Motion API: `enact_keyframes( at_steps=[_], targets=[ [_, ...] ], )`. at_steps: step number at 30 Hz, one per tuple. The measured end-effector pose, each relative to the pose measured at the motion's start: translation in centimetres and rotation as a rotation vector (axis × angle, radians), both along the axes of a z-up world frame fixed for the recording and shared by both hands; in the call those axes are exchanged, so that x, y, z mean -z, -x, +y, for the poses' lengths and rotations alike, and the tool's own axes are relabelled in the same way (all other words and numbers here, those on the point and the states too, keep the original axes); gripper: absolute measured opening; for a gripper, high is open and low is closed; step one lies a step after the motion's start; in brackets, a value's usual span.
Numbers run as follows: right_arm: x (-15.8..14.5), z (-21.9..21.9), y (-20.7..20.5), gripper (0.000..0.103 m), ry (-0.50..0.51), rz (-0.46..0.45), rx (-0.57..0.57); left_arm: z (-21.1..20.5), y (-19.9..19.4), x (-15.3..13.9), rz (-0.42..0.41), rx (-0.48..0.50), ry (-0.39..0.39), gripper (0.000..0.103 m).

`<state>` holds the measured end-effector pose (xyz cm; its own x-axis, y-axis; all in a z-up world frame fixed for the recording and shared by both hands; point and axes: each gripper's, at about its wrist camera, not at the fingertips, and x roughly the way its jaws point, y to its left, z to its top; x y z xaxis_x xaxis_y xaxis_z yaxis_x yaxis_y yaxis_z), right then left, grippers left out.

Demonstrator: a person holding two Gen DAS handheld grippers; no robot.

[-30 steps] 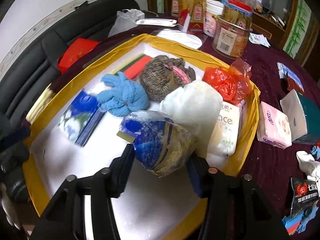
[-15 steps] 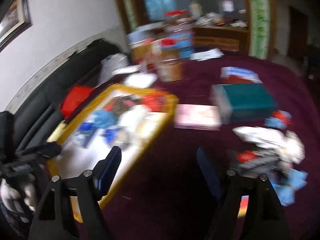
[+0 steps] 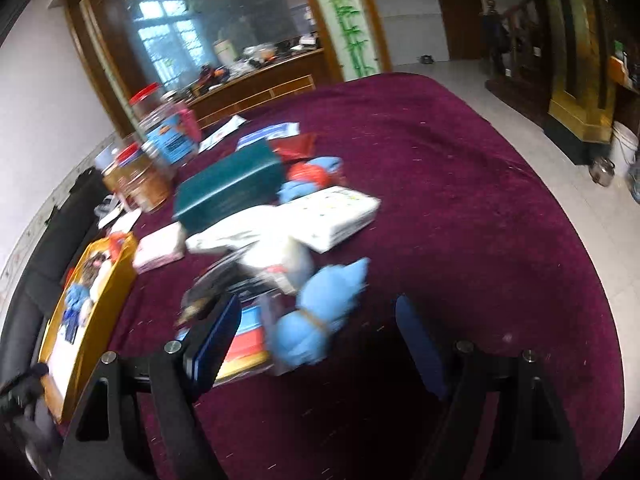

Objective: Organize soft objects
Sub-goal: 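Grasp the blue-red striped packet with the left tool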

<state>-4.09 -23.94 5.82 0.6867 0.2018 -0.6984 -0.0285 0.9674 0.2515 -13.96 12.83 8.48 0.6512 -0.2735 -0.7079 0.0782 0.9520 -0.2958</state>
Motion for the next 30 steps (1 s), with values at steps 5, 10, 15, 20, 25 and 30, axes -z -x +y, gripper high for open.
enact_keyframes(
  at_steps=[5,10,15,20,25,30],
  targets=[
    [1.2,-2.1,-0.9,0.079,-0.048,-0.024,0.028,-5.7,-0.9,0.3,0.023,0.115,-0.037,0.082],
    [1.6,-2.3,-0.9,0.079,-0.084,-0.018,0.014,-10.1,-2.9,0.3,0.026,0.179,-0.097,0.082],
    [1.6,-2.8,-0.5,0.079,-0.120,-0.018,0.014,-14.8,-8.2,1.4,0.008,0.258,-0.179,0.082],
    [2.3,-3.7,-0.9,0.079,-0.160,0.019,0.035,-17.5,-12.2,3.2,0.008,0.294,-0.296,0.081],
    [3.0,-4.6,-1.5,0.079,-0.227,0.055,0.043,-20.2,-9.8,4.0,-0.036,0.447,-0.311,0.081],
    [3.1,-5.0,-1.4,0.079,-0.241,0.062,0.054,-22.7,-10.4,6.0,-0.038,0.508,-0.432,0.084]
  ],
)
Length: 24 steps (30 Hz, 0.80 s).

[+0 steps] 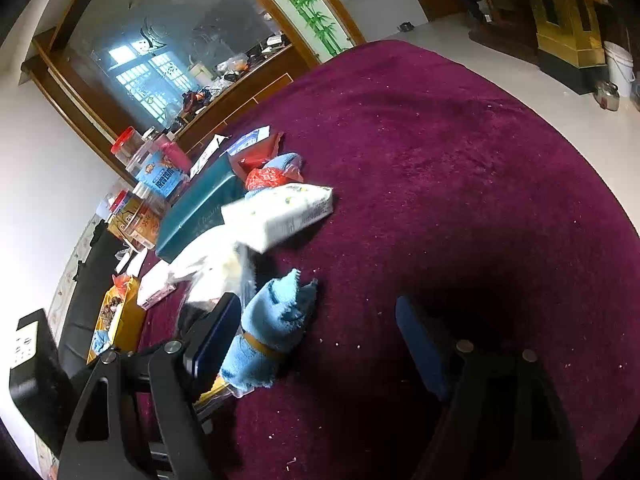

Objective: Organize soft objects
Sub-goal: 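Grasp the blue-red striped packet with the left tool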

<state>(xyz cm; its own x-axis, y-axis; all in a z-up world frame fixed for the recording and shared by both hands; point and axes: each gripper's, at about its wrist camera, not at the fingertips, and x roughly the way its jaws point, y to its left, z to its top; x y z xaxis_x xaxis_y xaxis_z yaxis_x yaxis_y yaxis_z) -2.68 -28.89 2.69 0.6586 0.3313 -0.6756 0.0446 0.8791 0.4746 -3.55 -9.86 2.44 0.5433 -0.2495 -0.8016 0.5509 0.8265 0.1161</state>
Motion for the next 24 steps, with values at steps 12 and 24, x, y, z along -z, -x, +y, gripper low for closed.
enact_keyframes(
  at_steps=[12,24],
  targets=[
    [0.1,-0.1,0.0,0.079,-0.019,0.012,-0.005,1.3,4.1,-0.9,0.233,0.088,0.206,0.084],
    [0.2,-0.1,0.0,0.081,-0.014,0.010,-0.009,-1.5,2.7,0.0,0.109,-0.052,0.149,0.045]
  ],
)
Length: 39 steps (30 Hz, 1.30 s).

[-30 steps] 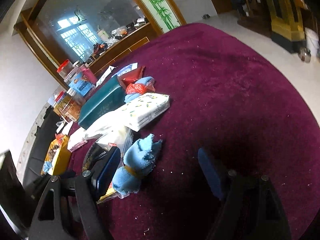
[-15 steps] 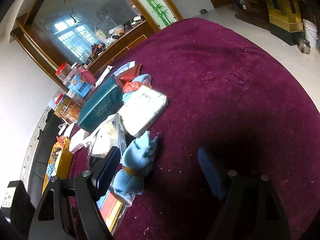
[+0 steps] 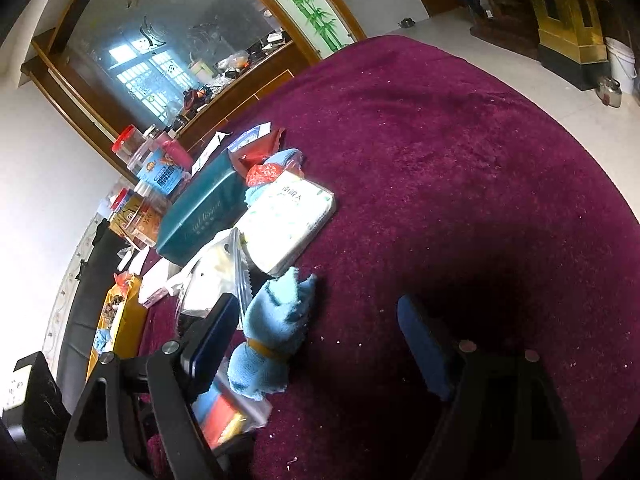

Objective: Organize soft objects
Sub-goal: 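Grasp the blue-red striped packet with the left tool, then carry striped packet to tray with left tool while right tool grasps light blue towel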

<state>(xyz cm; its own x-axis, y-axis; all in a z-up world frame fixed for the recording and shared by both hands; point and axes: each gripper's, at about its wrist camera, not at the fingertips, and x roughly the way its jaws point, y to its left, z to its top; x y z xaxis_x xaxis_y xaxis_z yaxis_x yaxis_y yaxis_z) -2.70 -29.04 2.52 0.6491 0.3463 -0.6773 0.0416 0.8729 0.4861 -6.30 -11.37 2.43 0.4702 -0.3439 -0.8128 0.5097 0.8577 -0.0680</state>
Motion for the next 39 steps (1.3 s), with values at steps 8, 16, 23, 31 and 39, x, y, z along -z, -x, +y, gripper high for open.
enact_keyframes(
  at_steps=[8,16,23,31,39],
  targets=[
    [0.0,0.1,-0.1,0.082,0.002,-0.002,-0.001,5.2,1.2,-1.2,0.044,-0.097,0.109,0.046],
    [-0.4,2.0,-0.3,0.082,0.107,0.025,-0.039,11.3,5.8,-4.0,-0.003,-0.194,0.197,0.046],
    [-0.3,6.8,-0.6,0.060,0.297,0.065,-0.119,15.2,7.8,-4.3,-0.036,-0.276,0.193,0.046],
    [-0.8,6.2,1.8,0.031,0.325,0.072,-0.132,18.2,9.2,-4.3,-0.047,-0.344,0.227,0.046],
    [-2.9,5.4,7.2,0.031,0.266,0.036,-0.160,23.1,9.8,-4.4,-0.059,-0.438,0.280,0.046]
  ],
)
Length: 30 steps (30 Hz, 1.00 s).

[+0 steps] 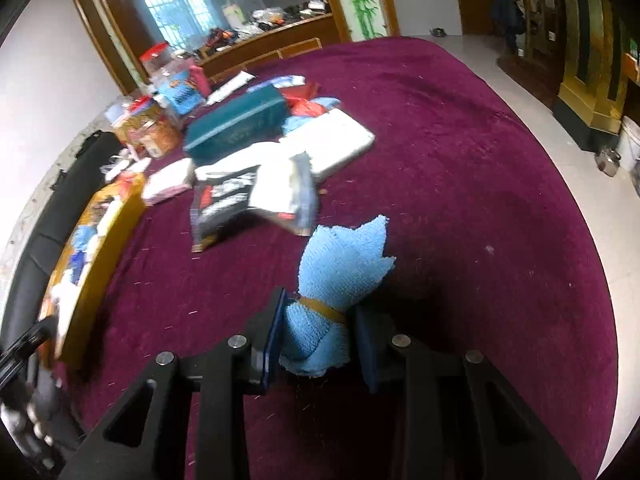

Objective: Organize soft objects
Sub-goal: 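Carry striped packet to tray with left tool while right tool grasps light blue towel, then release striped packet in tray with left tool while right tool drops blue towel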

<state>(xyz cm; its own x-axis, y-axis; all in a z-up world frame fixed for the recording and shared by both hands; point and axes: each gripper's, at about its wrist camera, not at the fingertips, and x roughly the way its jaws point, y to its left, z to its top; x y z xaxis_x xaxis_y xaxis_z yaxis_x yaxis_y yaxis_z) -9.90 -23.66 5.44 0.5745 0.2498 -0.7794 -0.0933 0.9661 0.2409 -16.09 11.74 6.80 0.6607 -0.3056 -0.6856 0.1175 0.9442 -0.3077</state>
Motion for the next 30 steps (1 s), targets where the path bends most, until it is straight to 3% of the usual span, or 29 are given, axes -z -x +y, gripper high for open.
enact_keyframes(
  at_steps=[10,20,26,30],
  targets=[
    [-3.0,10.5,0.6,0.031,-0.046,-0.051,-0.261,7.8,0.3,1.4,0.043,-0.215,0.018,0.046],
    [-3.4,22.3,0.2,0.032,-0.048,-0.026,-0.478,11.5,-3.4,3.2,0.101,-0.300,-0.041,0.047],
    [-3.0,27.6,-0.4,0.032,-0.030,0.002,-0.564,12.2,-5.6,5.0,0.163,-0.313,-0.033,0.059],
    [-1.7,30.3,-1.1,0.032,0.006,0.035,-0.601,12.8,-4.3,4.4,0.129,-0.324,0.025,0.069]
  ],
)
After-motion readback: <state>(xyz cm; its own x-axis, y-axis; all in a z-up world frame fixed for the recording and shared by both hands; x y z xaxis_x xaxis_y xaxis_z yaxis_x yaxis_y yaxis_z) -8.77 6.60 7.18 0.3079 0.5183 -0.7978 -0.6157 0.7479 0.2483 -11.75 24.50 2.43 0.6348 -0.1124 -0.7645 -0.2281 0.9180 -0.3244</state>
